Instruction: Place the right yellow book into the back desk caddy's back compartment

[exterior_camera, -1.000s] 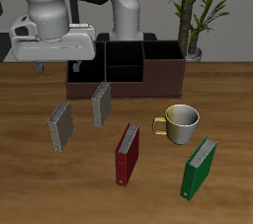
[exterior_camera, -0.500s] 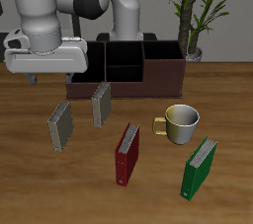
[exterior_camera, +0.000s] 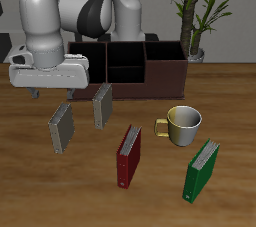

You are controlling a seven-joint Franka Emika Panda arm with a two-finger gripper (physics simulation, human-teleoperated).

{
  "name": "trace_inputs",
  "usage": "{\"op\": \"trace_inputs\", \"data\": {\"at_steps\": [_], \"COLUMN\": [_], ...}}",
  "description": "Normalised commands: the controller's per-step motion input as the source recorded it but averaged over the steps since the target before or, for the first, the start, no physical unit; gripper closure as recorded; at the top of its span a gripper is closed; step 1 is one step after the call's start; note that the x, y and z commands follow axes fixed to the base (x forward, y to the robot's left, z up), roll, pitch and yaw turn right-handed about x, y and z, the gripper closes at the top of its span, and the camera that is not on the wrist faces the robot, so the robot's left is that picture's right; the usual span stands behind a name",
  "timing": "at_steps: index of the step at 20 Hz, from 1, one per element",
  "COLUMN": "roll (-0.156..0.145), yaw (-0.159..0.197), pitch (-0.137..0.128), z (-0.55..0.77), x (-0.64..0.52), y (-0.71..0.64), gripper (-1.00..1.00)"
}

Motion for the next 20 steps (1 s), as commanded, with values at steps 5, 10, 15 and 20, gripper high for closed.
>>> {"op": "trace_inputs", "data": {"at_steps": [5,10,15,20], "roll": [-0.030,-0.031,-0.032,-0.004], "yaw": [-0.022,-0.015,-0.030,-0.024], "pitch": [-0.003,-0.001,0.017,0.024], "z": [-0.27,-0.29,-0.31,-0.18], "x": [-0.01,-0.05,-0.02,0.00], "y": [-0.07,-0.07,-0.06,-0.05], "gripper": [-1.00,-1.00,-1.00,-1.00]}}
